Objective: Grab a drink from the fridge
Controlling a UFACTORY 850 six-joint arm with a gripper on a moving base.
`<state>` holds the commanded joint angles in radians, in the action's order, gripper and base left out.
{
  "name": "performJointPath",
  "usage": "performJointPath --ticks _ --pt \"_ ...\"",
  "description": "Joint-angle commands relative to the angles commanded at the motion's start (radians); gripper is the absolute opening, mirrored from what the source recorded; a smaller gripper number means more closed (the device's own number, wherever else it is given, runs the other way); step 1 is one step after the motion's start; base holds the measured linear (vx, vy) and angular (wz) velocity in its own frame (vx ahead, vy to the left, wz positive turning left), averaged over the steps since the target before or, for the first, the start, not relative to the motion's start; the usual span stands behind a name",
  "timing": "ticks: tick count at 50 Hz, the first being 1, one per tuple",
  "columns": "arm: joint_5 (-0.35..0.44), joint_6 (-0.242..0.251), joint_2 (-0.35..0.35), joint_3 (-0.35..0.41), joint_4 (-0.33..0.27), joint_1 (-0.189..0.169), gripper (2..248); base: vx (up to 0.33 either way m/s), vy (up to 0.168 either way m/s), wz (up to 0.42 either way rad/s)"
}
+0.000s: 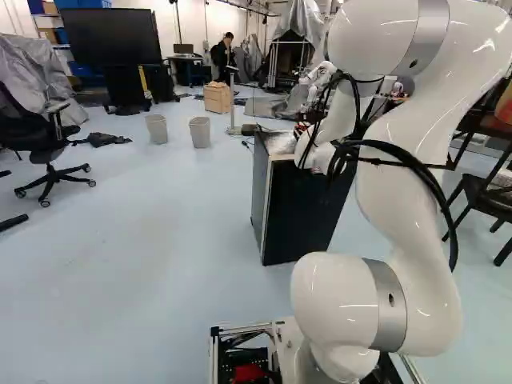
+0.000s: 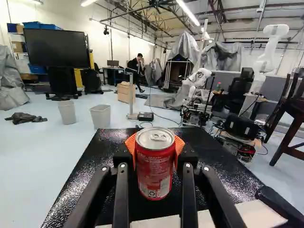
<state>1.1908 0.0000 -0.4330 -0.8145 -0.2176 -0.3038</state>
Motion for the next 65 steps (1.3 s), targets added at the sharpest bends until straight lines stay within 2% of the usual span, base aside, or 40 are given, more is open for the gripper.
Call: performJointPath --ticks 17,33,65 --pt "-0.019 0.0 0.043 0.044 0.013 0.018 98 0.0 0.0 0.0" --pt "-0.05 0.0 0.113 0.115 0.034 0.048 98 0.0 0.0 0.0" --pt "-0.151 0.0 0.338 0.345 0.103 0.144 98 0.0 0.0 0.0"
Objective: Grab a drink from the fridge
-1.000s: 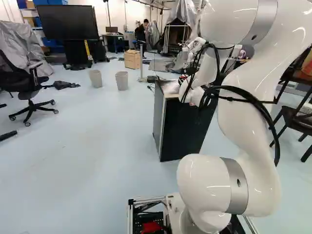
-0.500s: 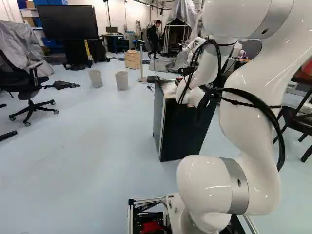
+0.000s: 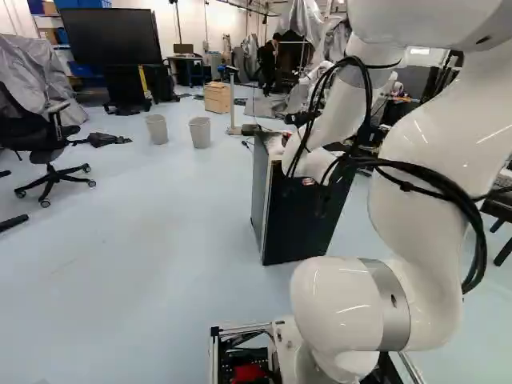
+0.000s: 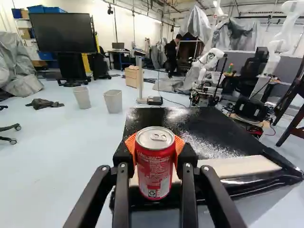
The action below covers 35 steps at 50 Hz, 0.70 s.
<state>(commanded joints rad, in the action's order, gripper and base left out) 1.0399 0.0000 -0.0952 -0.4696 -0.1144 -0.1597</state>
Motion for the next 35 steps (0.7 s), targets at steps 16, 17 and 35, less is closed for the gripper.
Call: performJointPath --ticks 16,17,35 --pt "-0.058 0.0 0.131 0.133 0.04 0.056 98 0.0 0.0 0.0" --pt "-0.062 0.0 0.138 0.141 0.042 0.059 98 0.0 0.0 0.0" --pt "-0.112 0.0 0.251 0.256 0.077 0.107 98 0.0 0.0 0.0"
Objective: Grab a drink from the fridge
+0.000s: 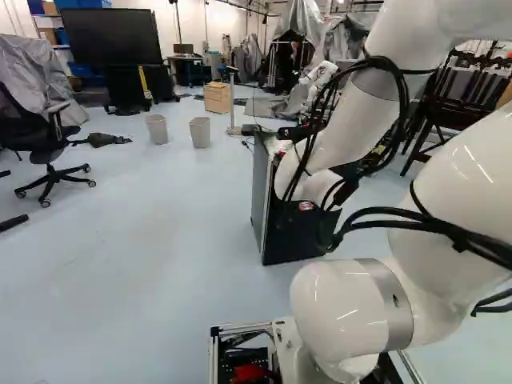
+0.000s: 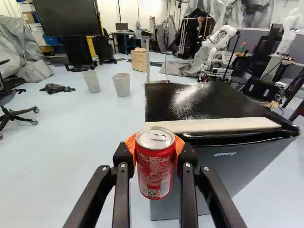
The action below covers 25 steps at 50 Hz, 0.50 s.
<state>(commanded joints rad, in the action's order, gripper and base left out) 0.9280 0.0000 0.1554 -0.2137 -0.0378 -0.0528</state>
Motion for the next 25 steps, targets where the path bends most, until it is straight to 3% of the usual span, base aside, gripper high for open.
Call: performJointPath --ticks 25 --pt "-0.043 0.0 0.096 0.098 0.029 0.041 98 0.0 0.0 0.0"
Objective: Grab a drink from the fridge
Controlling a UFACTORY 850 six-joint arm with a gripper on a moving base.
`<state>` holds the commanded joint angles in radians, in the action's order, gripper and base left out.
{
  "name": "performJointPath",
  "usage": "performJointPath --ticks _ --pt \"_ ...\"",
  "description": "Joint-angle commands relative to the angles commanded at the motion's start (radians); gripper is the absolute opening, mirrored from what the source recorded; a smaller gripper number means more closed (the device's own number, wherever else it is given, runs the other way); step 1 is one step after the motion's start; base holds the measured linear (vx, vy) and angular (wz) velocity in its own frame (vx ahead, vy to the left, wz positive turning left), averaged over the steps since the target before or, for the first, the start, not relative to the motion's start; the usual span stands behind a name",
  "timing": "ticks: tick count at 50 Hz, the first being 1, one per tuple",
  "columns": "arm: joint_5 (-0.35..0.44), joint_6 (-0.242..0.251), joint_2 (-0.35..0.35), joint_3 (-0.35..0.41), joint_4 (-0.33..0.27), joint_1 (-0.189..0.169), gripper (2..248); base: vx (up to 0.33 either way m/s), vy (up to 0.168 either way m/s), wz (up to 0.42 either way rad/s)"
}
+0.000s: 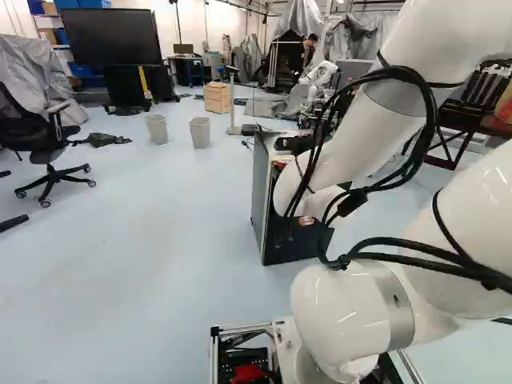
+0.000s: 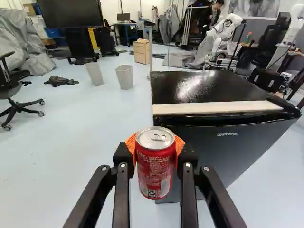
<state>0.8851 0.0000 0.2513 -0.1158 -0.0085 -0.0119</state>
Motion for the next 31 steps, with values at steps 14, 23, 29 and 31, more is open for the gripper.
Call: performJointPath --ticks 14,23,29,31 --pt "-0.011 0.0 0.024 0.024 0.007 0.01 98 0.0 0.0 0.0" --pt "-0.012 0.0 0.028 0.029 0.009 0.012 98 0.0 0.0 0.0" --pt "-0.012 0.0 0.028 0.029 0.009 0.012 98 0.0 0.0 0.0" --pt "-0.012 0.0 0.028 0.029 0.009 0.012 98 0.0 0.0 0.0"
